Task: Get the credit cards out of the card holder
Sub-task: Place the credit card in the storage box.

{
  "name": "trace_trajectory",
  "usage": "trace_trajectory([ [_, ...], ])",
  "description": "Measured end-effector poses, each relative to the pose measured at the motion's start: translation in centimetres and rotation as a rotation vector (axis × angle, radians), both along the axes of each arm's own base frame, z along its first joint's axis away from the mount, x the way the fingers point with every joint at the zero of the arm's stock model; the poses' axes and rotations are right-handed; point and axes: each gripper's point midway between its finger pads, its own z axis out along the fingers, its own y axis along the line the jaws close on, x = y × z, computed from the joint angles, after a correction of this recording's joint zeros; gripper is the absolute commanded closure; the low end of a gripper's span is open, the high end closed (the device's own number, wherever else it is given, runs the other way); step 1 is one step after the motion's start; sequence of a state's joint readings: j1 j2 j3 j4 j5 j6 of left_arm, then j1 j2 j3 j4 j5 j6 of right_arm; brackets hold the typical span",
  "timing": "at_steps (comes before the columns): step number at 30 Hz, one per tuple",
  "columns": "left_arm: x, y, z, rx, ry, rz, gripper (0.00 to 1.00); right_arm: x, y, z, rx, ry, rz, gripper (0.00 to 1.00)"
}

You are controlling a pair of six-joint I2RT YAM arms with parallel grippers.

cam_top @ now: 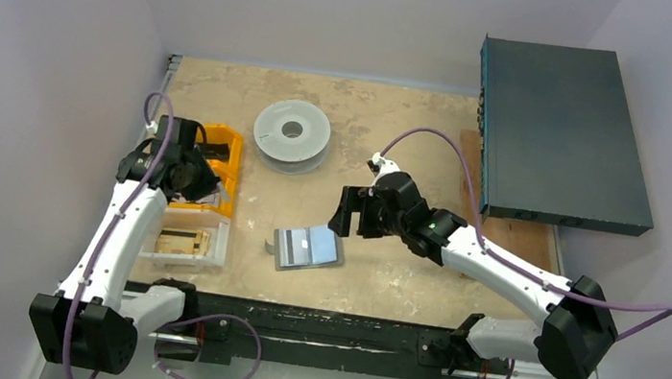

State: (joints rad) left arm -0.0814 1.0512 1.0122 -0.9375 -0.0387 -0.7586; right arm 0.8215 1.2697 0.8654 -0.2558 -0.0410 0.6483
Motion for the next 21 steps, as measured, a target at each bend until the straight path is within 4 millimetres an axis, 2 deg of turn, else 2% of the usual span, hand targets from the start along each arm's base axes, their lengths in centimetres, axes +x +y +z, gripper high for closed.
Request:
trace_trajectory([
  [6, 1.1, 3.0, -0.8, -0.029, 0.028, 0.170, 1.00, -0.2, -0.8, -0.7, -0.051, -0.003, 0.009, 0.13],
  [16, 4.0, 7.6, -2.5, -0.085, 0.013, 0.399, 1.00, 0.9, -2.1, -1.3, -0.101, -0.033, 0.009, 0.11],
  [18, 4.5, 8.1, -2.9, -0.093, 0.009, 0.418, 0.89, 1.0, -2.3, -1.5, -0.108, -0.033, 0.008, 0.10],
  [19, 4.7, 8.3, -3.1, -0.095, 0.009, 0.424, 0.79, 1.0, -2.4, -1.6, -0.108, -0.034, 0.008, 0.10],
  [21, 4.9, 8.4, -3.3, -0.101, 0.009, 0.430, 0.71, 0.9, -2.5, -1.9, -0.114, -0.032, 0.012, 0.10],
])
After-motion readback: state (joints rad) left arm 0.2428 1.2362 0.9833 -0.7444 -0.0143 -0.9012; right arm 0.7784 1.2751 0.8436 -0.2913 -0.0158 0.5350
